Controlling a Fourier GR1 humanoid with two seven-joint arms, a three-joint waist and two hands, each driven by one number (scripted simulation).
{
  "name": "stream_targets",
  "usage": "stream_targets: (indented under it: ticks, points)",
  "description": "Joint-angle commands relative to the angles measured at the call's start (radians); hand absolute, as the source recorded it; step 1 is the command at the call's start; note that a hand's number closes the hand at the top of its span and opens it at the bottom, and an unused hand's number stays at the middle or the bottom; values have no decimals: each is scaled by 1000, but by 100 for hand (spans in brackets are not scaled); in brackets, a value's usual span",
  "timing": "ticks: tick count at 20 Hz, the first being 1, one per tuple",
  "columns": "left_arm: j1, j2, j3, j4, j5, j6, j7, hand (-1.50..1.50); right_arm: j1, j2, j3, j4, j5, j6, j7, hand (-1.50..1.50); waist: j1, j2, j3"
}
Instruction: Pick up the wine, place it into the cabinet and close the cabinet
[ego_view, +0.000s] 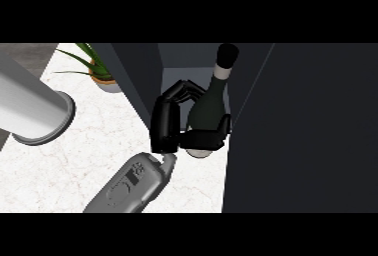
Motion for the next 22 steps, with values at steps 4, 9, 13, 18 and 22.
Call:
stream_targets:
  ticks: [4,9,13,18,22]
  points:
    - [-31,-9,13,90,-24,18,-59,150,75,8,16,-131,-33,-1,14,-150,2,0,0]
    - [6,-5,101,155,-16,-56,-146,150,74,25,48,-175,-8,-30,41,-150,1,0,0]
    - [-71,-9,120,276,93,-49,-245,150,-9,-28,-44,-114,-92,-17,57,-150,-8,3,0]
    - [-71,16,206,291,80,-127,-231,150,41,-7,-26,-114,-77,-4,11,-150,1,1,0]
    - [-160,0,244,390,85,-156,-194,150,-5,5,16,-156,-48,-55,90,-150,-6,2,0]
